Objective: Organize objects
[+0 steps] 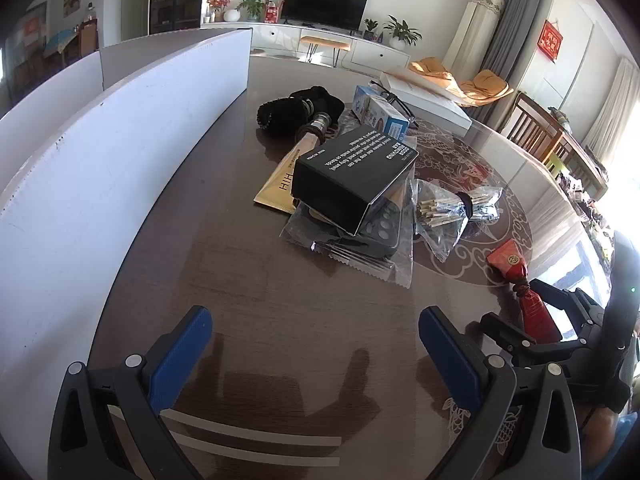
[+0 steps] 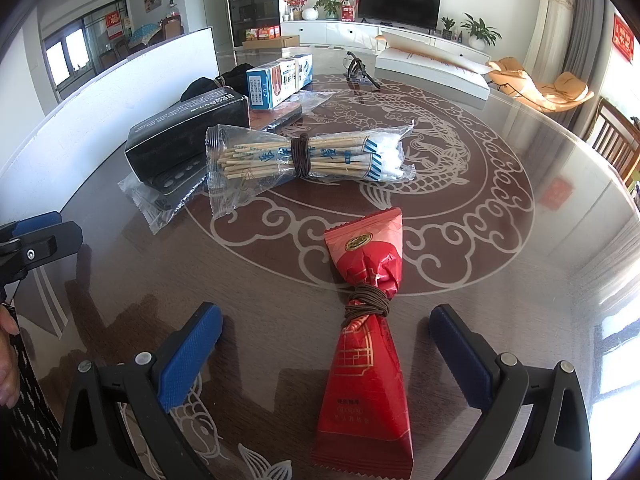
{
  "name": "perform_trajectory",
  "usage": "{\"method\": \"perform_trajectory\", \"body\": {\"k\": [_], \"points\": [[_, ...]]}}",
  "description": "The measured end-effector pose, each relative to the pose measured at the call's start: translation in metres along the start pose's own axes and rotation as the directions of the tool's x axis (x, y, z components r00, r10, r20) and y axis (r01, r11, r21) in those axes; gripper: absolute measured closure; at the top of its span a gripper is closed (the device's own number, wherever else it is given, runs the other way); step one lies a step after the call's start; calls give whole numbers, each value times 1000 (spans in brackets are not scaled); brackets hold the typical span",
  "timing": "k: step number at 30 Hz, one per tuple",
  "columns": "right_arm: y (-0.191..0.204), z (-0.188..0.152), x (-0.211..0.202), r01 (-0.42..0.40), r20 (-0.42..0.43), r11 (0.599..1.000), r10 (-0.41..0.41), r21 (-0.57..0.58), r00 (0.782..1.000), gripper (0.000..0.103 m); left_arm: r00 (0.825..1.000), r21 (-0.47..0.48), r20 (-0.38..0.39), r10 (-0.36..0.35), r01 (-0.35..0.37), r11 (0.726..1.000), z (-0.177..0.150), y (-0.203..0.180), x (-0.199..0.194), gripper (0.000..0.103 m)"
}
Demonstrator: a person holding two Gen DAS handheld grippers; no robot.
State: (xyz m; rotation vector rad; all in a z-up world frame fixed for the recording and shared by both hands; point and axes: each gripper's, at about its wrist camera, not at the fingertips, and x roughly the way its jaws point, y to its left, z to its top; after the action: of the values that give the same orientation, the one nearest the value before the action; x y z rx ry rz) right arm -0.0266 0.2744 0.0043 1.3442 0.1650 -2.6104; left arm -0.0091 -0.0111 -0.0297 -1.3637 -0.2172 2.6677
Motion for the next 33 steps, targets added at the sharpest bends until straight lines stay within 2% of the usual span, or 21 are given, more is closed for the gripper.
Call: {"method": "perform_trajectory", "body": {"k": [9, 17, 20, 24, 26, 28, 31, 32, 33], "points": [[0, 0, 0, 0, 0, 1000, 0, 0, 1000, 0, 1000, 7, -3, -2, 2, 1000, 0, -1, 0, 0], [0, 0, 0, 0, 0, 1000, 0, 0, 1000, 0, 993, -60, 27, -115, 117, 991, 7, 12, -10, 0], [0, 0, 0, 0, 0, 1000, 0, 0, 1000, 0, 992, -23, 19, -127, 128, 992, 21, 8, -6, 0], [0, 0, 0, 0, 0, 1000, 0, 0, 1000, 0, 993, 99, 11, -121, 120, 988, 59, -4, 3, 0], [0, 0, 0, 0, 0, 1000, 0, 0, 1000, 0, 991, 137, -19, -131, 132, 982, 82, -11, 17, 0], [0, 0, 0, 0, 0, 1000, 0, 0, 1000, 0, 988, 162, -93, -127, 141, 977, 101, -19, 41, 0], [0, 0, 0, 0, 0, 1000, 0, 0, 1000, 0, 976, 228, -210, -62, 110, 967, 113, -33, 78, 1], [0, 0, 0, 0, 0, 1000, 0, 0, 1000, 0, 974, 254, -221, -49, 106, 961, 112, -36, 87, 10], [0, 0, 0, 0, 0, 1000, 0, 0, 1000, 0, 974, 274, -222, -37, 98, 957, 111, -39, 90, 35]]}}
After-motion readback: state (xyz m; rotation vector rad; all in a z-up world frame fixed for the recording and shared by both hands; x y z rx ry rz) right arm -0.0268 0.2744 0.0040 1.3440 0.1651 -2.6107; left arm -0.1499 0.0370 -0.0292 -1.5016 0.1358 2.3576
